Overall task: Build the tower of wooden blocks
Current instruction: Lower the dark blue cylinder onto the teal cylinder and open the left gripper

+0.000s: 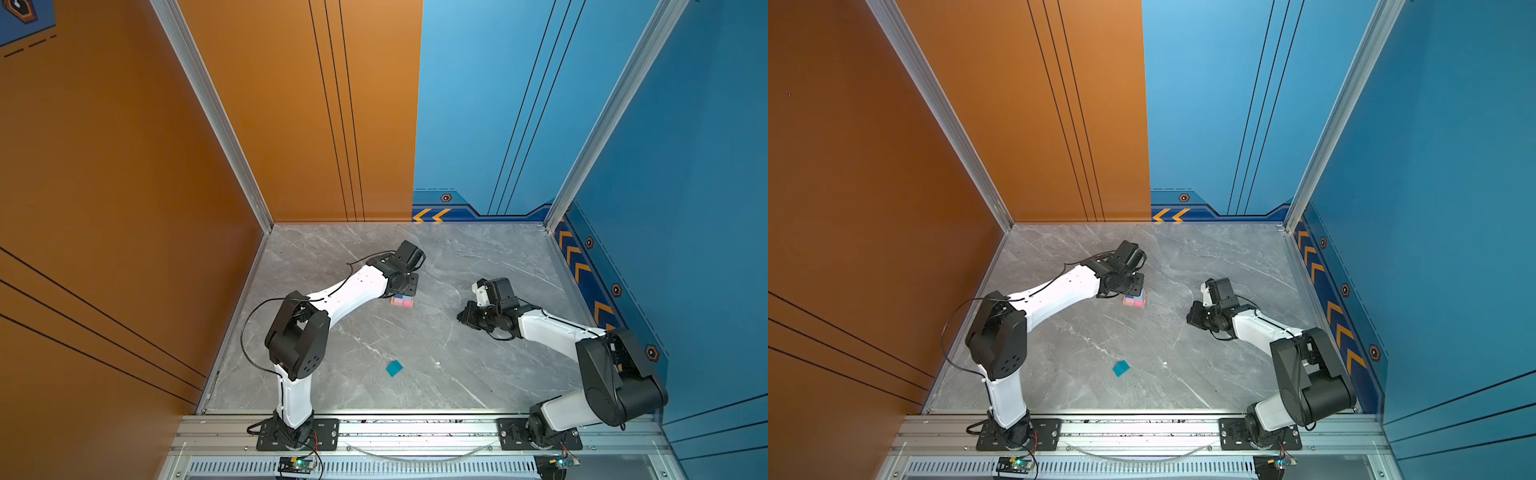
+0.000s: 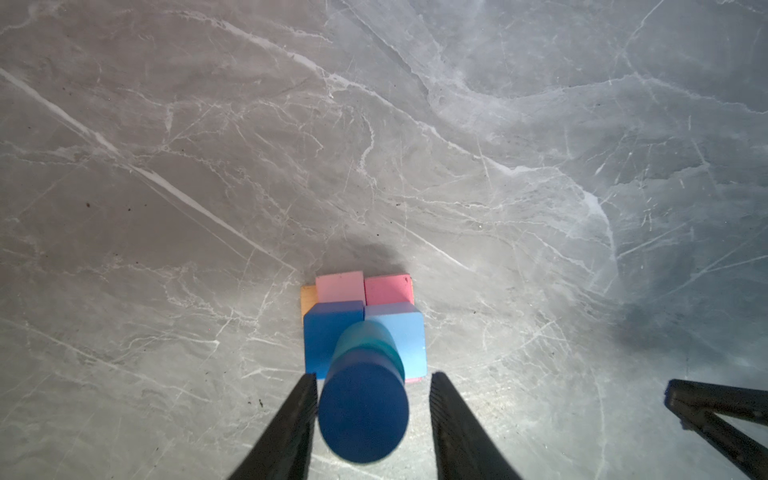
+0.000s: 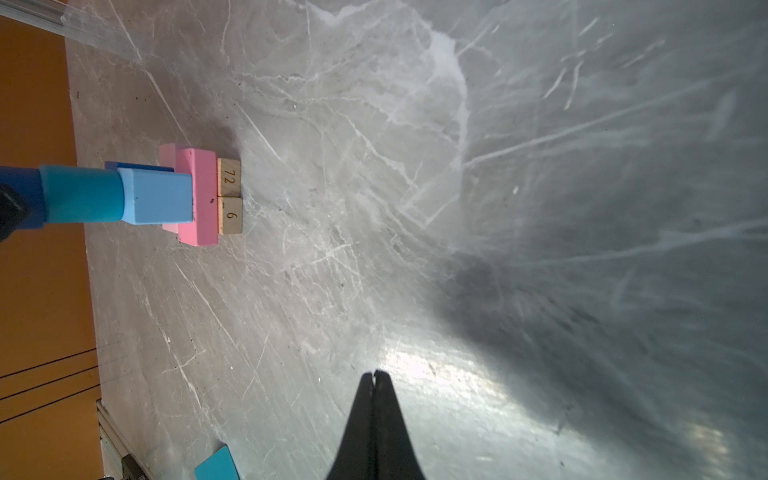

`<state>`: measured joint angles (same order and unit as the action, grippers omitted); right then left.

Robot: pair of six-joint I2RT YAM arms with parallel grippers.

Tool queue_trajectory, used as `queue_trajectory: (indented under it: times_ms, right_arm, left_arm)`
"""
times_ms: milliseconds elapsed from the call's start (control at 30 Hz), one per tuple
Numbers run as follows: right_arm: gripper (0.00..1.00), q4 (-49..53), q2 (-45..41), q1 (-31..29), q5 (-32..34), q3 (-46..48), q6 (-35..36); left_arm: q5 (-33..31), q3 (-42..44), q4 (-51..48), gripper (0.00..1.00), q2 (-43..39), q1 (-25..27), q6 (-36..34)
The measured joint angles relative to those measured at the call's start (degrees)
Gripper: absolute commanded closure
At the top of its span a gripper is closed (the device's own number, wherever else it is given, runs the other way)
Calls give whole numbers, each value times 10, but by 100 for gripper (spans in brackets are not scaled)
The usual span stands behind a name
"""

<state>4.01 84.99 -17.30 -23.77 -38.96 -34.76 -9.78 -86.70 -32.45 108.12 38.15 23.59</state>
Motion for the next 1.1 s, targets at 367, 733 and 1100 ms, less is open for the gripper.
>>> queue_trajectory:
  times_ms: [367, 733, 1100]
  right_arm:
    - [100, 0, 1, 0, 0, 0, 0]
    - [100, 0, 6, 0, 0, 0, 0]
    - [100, 0, 8, 0, 0, 0, 0]
  left_arm:
    - [0, 0, 0, 53, 0, 0, 0]
    - [7, -1, 0, 53, 0, 0, 4]
    - [9, -1, 0, 53, 0, 0, 4]
